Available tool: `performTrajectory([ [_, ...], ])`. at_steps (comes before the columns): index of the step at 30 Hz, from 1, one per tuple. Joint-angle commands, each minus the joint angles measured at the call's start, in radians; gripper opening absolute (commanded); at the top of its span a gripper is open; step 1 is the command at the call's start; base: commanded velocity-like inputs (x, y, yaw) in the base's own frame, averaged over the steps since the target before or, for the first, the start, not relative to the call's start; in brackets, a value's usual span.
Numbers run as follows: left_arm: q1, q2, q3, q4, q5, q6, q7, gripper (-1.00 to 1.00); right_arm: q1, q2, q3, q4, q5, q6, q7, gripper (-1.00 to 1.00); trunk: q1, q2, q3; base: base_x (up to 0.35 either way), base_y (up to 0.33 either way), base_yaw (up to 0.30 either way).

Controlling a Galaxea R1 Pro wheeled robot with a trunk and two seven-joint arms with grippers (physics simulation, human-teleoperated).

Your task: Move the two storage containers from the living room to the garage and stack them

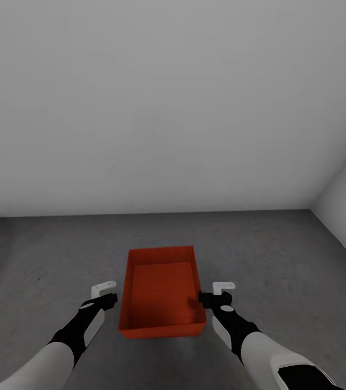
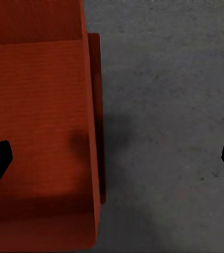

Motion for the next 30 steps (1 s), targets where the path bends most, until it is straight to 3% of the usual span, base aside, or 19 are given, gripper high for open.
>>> performTrajectory([
  [1,0.0,0.0,0.0,-0.002,0.006,0.006,0.003,1.0,-0.001,0.0,0.005,0.001,0.0,-0.002,-0.005,1.0,-0.004,0.007,0.002,0.0,0.0,0.0],
  [30,0.0,0.0,-0.001,-0.001,0.004,0.002,0.004,1.0,-0.001,-0.001,0.005,0.001,0.0,-0.002,-0.004,1.0,-0.115,0.21,0.093,0.0,0.0,0.0],
])
